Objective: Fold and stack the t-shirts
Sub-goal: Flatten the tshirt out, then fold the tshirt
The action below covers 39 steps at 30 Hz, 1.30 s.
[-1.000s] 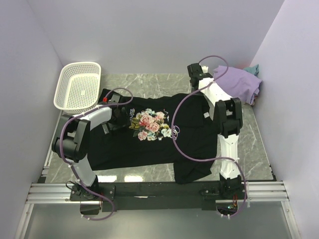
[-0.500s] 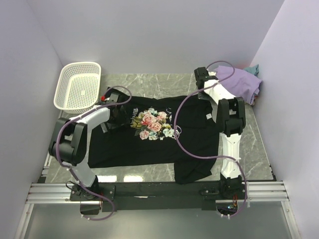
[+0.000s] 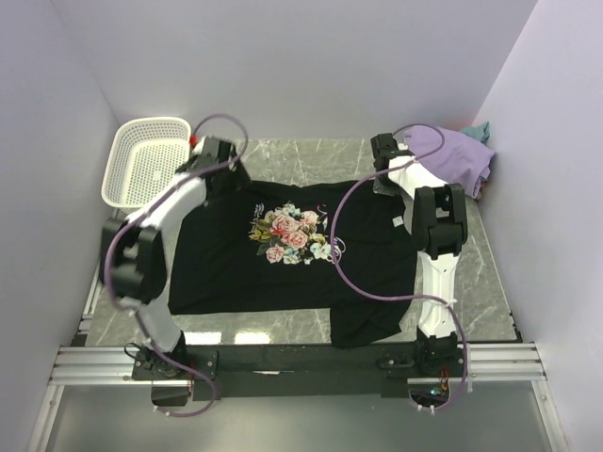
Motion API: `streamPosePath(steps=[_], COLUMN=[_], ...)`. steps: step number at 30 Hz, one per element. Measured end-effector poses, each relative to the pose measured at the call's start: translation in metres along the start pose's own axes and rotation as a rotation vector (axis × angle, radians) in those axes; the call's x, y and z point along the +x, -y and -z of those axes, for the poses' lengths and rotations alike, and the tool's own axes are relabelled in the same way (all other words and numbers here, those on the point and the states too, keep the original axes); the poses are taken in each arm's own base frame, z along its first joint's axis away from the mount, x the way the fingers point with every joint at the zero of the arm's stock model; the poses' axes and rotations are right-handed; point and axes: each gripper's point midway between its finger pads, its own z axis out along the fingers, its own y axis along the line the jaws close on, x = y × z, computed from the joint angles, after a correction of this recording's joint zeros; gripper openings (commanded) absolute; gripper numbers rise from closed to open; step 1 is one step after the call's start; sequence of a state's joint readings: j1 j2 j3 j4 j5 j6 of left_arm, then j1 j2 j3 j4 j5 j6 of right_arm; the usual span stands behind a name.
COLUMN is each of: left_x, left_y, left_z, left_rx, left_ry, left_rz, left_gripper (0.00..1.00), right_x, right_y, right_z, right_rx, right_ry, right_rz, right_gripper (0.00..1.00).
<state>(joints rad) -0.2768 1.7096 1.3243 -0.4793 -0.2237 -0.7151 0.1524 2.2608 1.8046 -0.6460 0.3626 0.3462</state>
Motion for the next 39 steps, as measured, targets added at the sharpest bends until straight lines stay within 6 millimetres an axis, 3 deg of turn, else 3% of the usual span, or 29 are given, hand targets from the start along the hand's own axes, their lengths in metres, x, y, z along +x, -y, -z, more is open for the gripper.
streamPosePath(steps=[3,5,10,14,19,29,33,37,39], left_x=[-0.035,-0.049,-0.058,-0.066,-0.069,-0.08,-0.071,-0.069,-0.068], left_y=[0.032,0.042,0.032,0.018,-0.003,0.012,0.011,0.012,0.011], left_z=[-0.033,-0.059,-0.114,-0.14,-0.145,-0.161,-0.172,-0.175,-0.177], left_rx=[0.027,0.025,-0.039,-0.065,-0.097,-0.053,-0.052,-0.045,-0.046], left_ry=[0.028,0.032,-0.02,-0.047,-0.085,-0.088,-0.114,-0.125,-0.13], left_rz=[0.019,0.03,0.054,0.086,0.118,0.13,0.129,0.13,0.13], left_gripper=[0.99,0.99,0.97,0.9,0.88,0.79,0.75,0.66,0.52], right_x=[0.008,0.009,-0.001,-0.011,-0.015,-0.013,-0.012,-0.012,-0.012], right_y=[-0.004,-0.006,-0.008,-0.009,-0.01,-0.015,-0.017,-0.017,-0.018], right_z=[0.001,0.007,0.028,0.042,0.047,0.048,0.048,0.049,0.049], right_rx=[-0.035,-0.059,-0.111,-0.141,-0.154,-0.178,-0.19,-0.195,-0.197], right_ry=[-0.018,-0.02,0.007,0.036,0.046,0.036,0.032,0.03,0.029], right_rz=[0.001,-0.002,-0.017,-0.03,-0.033,-0.032,-0.031,-0.031,-0.031], right_gripper=[0.02,0.03,0.04,0.04,0.05,0.08,0.08,0.08,0.09])
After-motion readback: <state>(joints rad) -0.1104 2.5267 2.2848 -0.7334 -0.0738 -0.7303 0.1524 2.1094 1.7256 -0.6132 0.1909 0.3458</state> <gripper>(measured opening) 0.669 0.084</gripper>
